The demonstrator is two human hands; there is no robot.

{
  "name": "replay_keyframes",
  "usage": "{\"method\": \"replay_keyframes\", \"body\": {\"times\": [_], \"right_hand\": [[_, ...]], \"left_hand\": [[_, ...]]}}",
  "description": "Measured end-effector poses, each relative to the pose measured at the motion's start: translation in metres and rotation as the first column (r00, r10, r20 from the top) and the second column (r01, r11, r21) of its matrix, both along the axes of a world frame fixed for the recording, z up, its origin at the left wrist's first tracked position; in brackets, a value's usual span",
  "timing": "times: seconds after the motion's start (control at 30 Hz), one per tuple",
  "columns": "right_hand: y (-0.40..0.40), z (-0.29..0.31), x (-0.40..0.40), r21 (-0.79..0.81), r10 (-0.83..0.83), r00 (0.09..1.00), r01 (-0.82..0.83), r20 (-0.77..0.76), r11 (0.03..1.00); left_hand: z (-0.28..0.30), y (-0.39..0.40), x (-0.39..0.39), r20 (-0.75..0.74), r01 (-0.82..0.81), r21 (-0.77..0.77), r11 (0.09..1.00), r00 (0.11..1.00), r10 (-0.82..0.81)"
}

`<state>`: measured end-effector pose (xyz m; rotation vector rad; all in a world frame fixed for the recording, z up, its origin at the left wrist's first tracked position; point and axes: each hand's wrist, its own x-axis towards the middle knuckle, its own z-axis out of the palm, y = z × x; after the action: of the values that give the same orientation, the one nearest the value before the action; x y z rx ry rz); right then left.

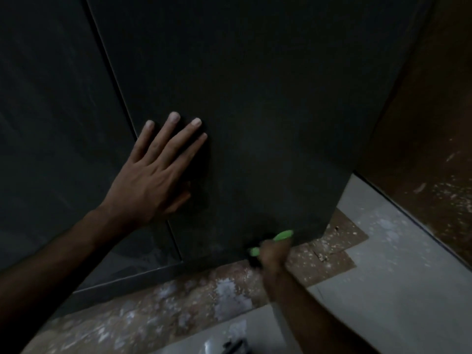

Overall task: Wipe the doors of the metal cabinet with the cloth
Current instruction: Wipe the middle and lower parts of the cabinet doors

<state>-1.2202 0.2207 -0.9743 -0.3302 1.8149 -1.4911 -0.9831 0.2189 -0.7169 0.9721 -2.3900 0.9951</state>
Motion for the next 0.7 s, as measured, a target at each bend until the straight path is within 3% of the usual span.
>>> {"method": "replay_keyframes", "body": {"times": [0.13,0.27,0.33,0.47,0.53,0.6,0.67,0.7], "right_hand": [[-0.012,0.008,-0.081,0.034,-0.256,0.964,0.259,-0.073,0.965],[-0.013,-0.015,-0.035,0.093,0.004,0.999,0.001,-0.054,0.996],[-0.008,-0.018,-0.013,0.073,0.033,0.999,-0.033,0.0,0.997],[-0.003,0.047,-0.03,-0.049,-0.277,0.961,0.276,-0.016,0.96],[-0.005,0.096,-0.028,-0.15,-0.332,0.938,0.316,-0.099,0.937],[-0.012,0.132,0.001,-0.22,-0.312,0.909,0.256,-0.277,0.941],[-0.006,0.146,0.045,-0.343,-0.308,0.81,0.142,-0.499,0.929],[0.002,0.135,0.063,-0.356,-0.244,0.716,-0.008,-0.654,0.934]], "left_hand": [[0.003,0.001,0.004,0.009,0.009,0.015,1.0,1.0,-0.009],[-0.002,-0.001,-0.001,0.02,-0.037,-0.018,0.999,0.999,0.038],[-0.003,-0.002,-0.003,0.009,-0.044,-0.03,0.999,0.999,0.044],[0.001,-0.004,0.004,0.044,-0.009,-0.03,1.0,0.999,0.01],[0.002,-0.003,0.007,0.049,0.004,-0.033,0.999,0.999,-0.003],[0.0,-0.004,0.004,0.022,0.009,-0.039,0.999,1.0,-0.008],[-0.004,-0.005,-0.003,-0.031,0.017,-0.05,0.999,0.999,-0.018],[-0.005,-0.006,-0.006,-0.064,0.023,-0.06,0.998,0.998,-0.026]]}}
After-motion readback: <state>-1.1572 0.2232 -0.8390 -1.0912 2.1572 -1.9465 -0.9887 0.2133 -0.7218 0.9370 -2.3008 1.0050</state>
